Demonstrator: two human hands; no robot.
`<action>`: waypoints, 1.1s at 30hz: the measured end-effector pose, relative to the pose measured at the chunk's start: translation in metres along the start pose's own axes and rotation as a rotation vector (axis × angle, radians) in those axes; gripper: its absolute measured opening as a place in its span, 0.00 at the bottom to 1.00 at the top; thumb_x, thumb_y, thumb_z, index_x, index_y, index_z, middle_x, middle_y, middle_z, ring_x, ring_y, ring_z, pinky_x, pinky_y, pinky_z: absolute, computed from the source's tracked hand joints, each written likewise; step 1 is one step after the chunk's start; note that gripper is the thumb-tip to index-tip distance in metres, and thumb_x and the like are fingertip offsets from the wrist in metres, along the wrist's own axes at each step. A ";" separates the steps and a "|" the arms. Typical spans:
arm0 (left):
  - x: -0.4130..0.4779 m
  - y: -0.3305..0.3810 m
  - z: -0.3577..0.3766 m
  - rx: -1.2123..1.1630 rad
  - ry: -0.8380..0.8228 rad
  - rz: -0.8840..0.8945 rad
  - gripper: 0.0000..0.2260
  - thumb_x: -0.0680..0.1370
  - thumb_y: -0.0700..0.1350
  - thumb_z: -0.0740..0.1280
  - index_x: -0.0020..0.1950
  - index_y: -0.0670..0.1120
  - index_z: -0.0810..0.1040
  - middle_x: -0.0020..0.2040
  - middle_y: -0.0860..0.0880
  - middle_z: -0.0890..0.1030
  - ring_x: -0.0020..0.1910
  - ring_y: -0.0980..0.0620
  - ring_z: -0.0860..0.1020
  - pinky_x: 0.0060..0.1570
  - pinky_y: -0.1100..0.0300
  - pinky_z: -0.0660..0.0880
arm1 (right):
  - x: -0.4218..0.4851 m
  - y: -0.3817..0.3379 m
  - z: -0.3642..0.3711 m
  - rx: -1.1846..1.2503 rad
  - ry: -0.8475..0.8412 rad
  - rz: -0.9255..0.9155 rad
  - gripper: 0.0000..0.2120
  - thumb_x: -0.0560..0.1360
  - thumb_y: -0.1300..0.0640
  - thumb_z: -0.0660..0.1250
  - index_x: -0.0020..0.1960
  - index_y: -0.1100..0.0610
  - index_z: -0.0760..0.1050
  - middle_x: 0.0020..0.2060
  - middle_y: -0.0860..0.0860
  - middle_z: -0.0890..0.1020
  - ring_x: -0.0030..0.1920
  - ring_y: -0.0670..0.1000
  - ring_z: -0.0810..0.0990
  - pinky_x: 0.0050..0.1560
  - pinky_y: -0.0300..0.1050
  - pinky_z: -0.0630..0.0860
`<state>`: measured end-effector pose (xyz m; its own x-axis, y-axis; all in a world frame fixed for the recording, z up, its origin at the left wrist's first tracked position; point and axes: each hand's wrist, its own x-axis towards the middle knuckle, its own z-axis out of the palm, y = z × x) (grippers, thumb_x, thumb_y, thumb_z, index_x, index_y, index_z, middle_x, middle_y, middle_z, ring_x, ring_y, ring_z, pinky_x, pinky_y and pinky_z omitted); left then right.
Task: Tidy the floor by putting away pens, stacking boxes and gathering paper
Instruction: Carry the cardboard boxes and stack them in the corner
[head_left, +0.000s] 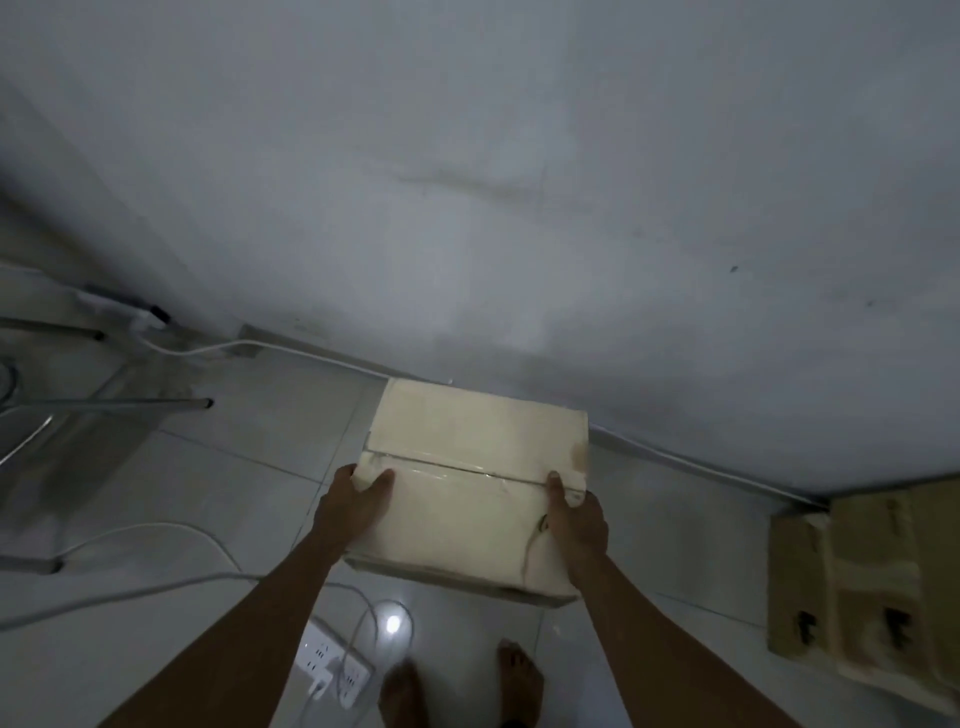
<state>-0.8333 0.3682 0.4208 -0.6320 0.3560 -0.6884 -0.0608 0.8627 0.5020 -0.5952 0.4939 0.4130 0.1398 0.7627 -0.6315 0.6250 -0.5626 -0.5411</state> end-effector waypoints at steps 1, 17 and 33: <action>-0.013 0.011 -0.007 0.016 -0.004 0.025 0.33 0.71 0.64 0.65 0.70 0.46 0.68 0.65 0.41 0.76 0.63 0.39 0.74 0.64 0.48 0.70 | -0.010 -0.008 -0.010 0.002 0.021 -0.010 0.27 0.74 0.35 0.60 0.59 0.57 0.74 0.49 0.56 0.81 0.54 0.59 0.79 0.52 0.46 0.72; -0.196 0.153 -0.103 0.118 0.060 0.408 0.29 0.73 0.66 0.61 0.61 0.44 0.75 0.59 0.40 0.79 0.58 0.38 0.77 0.57 0.49 0.73 | -0.187 -0.093 -0.176 0.163 0.262 -0.131 0.32 0.73 0.31 0.57 0.55 0.60 0.76 0.53 0.59 0.81 0.55 0.60 0.79 0.55 0.49 0.74; -0.323 0.240 -0.016 0.318 0.008 0.638 0.28 0.76 0.63 0.61 0.65 0.43 0.71 0.62 0.41 0.76 0.62 0.38 0.75 0.59 0.51 0.71 | -0.210 -0.038 -0.328 0.405 0.401 -0.069 0.34 0.74 0.35 0.60 0.64 0.64 0.71 0.61 0.63 0.76 0.60 0.63 0.75 0.59 0.52 0.72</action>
<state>-0.6567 0.4548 0.7720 -0.4752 0.8248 -0.3065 0.5505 0.5504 0.6277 -0.3962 0.4596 0.7488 0.4393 0.8188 -0.3696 0.3103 -0.5245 -0.7929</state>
